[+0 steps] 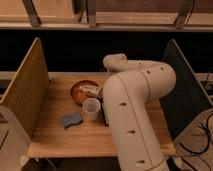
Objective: Place the pepper on the white sponge
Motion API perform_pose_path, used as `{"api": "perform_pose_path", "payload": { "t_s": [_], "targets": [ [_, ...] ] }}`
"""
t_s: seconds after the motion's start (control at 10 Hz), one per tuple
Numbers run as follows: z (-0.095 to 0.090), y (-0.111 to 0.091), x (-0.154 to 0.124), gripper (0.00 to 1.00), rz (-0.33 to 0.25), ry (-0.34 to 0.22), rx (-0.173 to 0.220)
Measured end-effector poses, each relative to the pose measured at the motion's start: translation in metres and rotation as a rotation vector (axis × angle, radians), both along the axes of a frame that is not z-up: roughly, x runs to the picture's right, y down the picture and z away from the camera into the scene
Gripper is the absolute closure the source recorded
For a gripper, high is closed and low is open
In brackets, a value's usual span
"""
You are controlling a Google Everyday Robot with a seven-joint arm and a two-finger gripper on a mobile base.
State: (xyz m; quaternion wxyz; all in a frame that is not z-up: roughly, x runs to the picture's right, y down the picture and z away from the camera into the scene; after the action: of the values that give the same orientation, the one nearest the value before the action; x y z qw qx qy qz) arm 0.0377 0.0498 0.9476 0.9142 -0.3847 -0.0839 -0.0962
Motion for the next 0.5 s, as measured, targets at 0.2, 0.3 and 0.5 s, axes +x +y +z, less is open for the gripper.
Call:
{"api": "perform_pose_path", "payload": {
  "t_s": [0.2,0.3,0.5],
  "targets": [
    [0.008,0.006,-0.006,0.2,-0.014,-0.011,-0.014],
    [0.012,0.009,-0.008,0.2,-0.014,-0.014,-0.022],
    [0.017,0.014,-0.01,0.2,-0.017,-0.019,-0.038]
  ]
}}
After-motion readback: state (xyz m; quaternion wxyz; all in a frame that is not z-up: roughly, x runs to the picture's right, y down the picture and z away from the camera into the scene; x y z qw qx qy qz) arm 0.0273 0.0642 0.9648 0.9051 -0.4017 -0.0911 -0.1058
